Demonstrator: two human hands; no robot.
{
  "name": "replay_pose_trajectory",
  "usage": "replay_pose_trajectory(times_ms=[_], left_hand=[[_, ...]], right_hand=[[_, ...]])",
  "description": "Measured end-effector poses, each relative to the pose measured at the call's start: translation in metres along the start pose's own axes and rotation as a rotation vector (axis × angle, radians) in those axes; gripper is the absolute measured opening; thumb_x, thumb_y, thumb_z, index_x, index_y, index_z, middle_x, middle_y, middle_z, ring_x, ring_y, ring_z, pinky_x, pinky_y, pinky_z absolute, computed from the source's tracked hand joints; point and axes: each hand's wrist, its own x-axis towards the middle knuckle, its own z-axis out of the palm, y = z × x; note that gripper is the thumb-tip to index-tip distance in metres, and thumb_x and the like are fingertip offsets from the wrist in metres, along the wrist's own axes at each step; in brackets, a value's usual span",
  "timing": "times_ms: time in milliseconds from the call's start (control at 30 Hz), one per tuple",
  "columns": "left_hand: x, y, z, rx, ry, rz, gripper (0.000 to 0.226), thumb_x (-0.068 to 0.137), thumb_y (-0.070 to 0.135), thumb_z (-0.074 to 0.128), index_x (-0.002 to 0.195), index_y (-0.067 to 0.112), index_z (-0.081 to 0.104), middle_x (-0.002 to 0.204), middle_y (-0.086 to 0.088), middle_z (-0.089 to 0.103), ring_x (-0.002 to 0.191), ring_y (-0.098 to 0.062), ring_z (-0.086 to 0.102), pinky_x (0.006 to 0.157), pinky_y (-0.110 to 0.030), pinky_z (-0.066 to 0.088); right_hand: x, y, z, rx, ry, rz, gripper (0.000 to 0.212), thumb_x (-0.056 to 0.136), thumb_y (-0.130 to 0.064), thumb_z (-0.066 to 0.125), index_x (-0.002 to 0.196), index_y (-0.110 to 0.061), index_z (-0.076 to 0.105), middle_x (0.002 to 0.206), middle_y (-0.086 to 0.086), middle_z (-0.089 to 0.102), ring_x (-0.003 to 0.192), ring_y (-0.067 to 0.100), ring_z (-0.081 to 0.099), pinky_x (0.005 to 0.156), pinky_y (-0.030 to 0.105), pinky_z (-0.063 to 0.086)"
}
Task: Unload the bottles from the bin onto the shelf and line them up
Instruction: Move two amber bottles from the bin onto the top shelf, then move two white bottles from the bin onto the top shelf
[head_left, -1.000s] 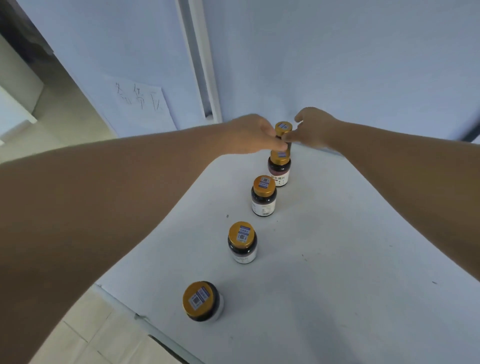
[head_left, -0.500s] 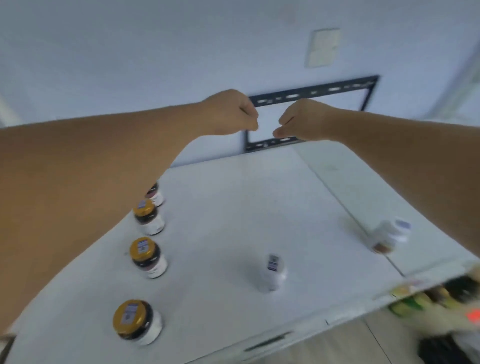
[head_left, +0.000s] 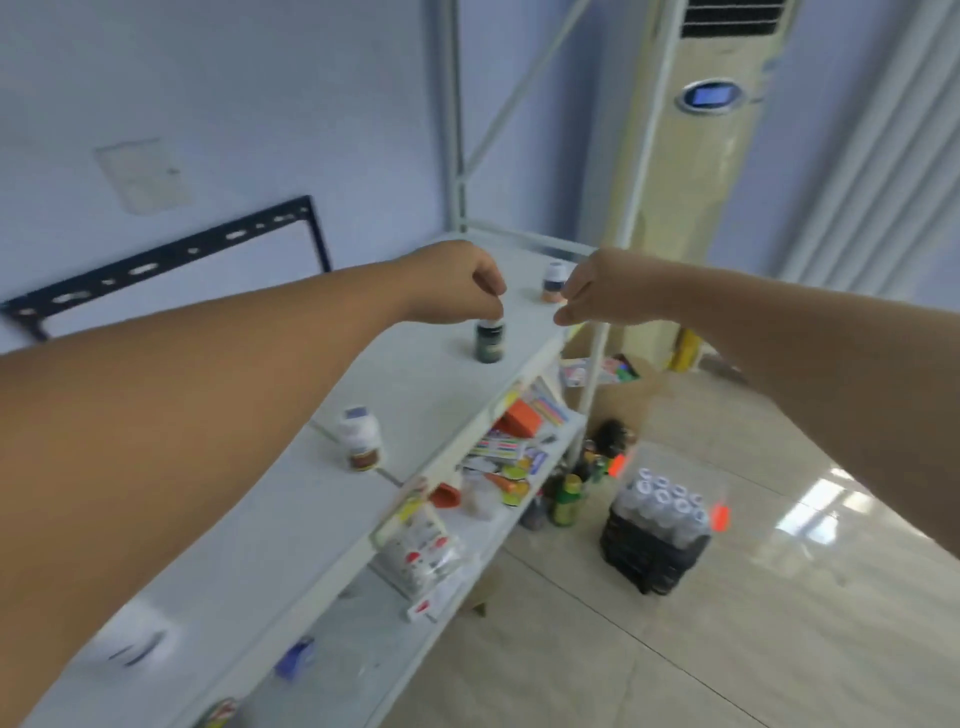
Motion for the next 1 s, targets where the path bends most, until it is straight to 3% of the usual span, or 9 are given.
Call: replay_pose_trajectory(times_ms=[133, 267, 333, 400, 533, 633, 733, 833, 1000], left_hand=[[0.054, 0.067, 0.058, 0.026, -0.069, 0.070, 0.029, 0.083, 0.029, 0.075, 0.112, 0.028, 0.071, 0.107, 0.009, 0.072, 0.099, -0.012, 0.068, 0.092, -0.028, 0.052], [0.097, 0.112, 0.109, 0.005, -0.172, 0.131, 0.033, 0.083, 0.031, 0.073, 0.116, 0.026, 0.072, 0.102, 0.014, 0.071, 0.093, -0.002, 0.066, 0.080, -0.020, 0.052], [0.120, 0.125, 0.132, 0.022, -0.226, 0.155, 0.034, 0.083, 0.031, 0.072, 0.116, 0.025, 0.072, 0.106, 0.012, 0.071, 0.095, -0.004, 0.066, 0.084, -0.023, 0.054], [0.147, 0.133, 0.154, 0.037, -0.266, 0.177, 0.034, 0.082, 0.030, 0.070, 0.116, 0.024, 0.072, 0.110, 0.008, 0.072, 0.099, -0.009, 0.067, 0.092, -0.031, 0.055], [0.211, 0.142, 0.194, 0.072, -0.353, 0.228, 0.037, 0.082, 0.032, 0.071, 0.118, 0.024, 0.071, 0.111, 0.007, 0.070, 0.098, -0.009, 0.065, 0.087, -0.026, 0.051], [0.262, 0.144, 0.219, 0.033, -0.417, 0.249, 0.035, 0.081, 0.032, 0.074, 0.115, 0.027, 0.069, 0.111, 0.008, 0.070, 0.100, -0.008, 0.065, 0.093, -0.032, 0.054], [0.312, 0.146, 0.238, 0.026, -0.462, 0.263, 0.033, 0.081, 0.031, 0.076, 0.112, 0.027, 0.069, 0.109, 0.008, 0.070, 0.101, -0.010, 0.066, 0.096, -0.035, 0.054], [0.355, 0.148, 0.261, 0.033, -0.503, 0.268, 0.032, 0.081, 0.030, 0.076, 0.112, 0.025, 0.071, 0.108, 0.008, 0.070, 0.100, -0.010, 0.066, 0.093, -0.031, 0.054], [0.416, 0.147, 0.329, 0.054, -0.618, 0.222, 0.034, 0.083, 0.027, 0.074, 0.117, 0.021, 0.071, 0.109, 0.006, 0.071, 0.100, -0.011, 0.066, 0.092, -0.030, 0.054]], right_hand=[[-0.020, 0.096, -0.007, -0.004, -0.034, 0.097, 0.036, 0.089, -0.036, 0.067, 0.113, -0.010, 0.071, 0.112, 0.012, 0.070, 0.105, 0.031, 0.065, 0.093, 0.041, 0.053], [-0.026, 0.172, -0.005, 0.076, -0.045, 0.160, 0.036, 0.088, -0.035, 0.068, 0.113, -0.009, 0.071, 0.111, 0.014, 0.070, 0.105, 0.032, 0.065, 0.090, 0.039, 0.053], [-0.023, 0.202, 0.001, 0.080, -0.052, 0.180, 0.036, 0.089, -0.036, 0.068, 0.113, -0.009, 0.070, 0.111, 0.013, 0.069, 0.105, 0.031, 0.065, 0.091, 0.039, 0.053], [-0.014, 0.230, 0.009, 0.071, -0.074, 0.203, 0.035, 0.090, -0.038, 0.067, 0.107, -0.009, 0.071, 0.106, 0.012, 0.069, 0.100, 0.029, 0.065, 0.091, 0.040, 0.053], [0.011, 0.281, 0.025, -0.003, -0.130, 0.230, 0.039, 0.094, -0.040, 0.061, 0.079, -0.004, 0.063, 0.080, 0.011, 0.053, 0.073, 0.023, 0.050, 0.077, 0.038, 0.048], [0.034, 0.314, 0.027, -0.059, -0.193, 0.277, 0.040, 0.097, -0.042, 0.056, 0.085, -0.004, 0.064, 0.083, 0.011, 0.053, 0.071, 0.020, 0.046, 0.079, 0.039, 0.049], [0.058, 0.346, 0.027, -0.070, -0.222, 0.325, 0.042, 0.099, -0.044, 0.050, 0.082, -0.006, 0.057, 0.083, 0.010, 0.050, 0.074, 0.021, 0.044, 0.062, 0.030, 0.036], [0.079, 0.383, 0.041, 0.010, -0.218, 0.372, 0.043, 0.096, -0.042, 0.057, 0.074, -0.007, 0.051, 0.071, 0.004, 0.042, 0.073, 0.022, 0.041, 0.054, 0.028, 0.029], [0.121, 0.454, 0.085, 0.151, -0.278, 0.452, 0.040, 0.092, -0.037, 0.066, 0.073, -0.004, 0.052, 0.071, 0.008, 0.043, 0.071, 0.024, 0.042, 0.064, 0.029, 0.035]])
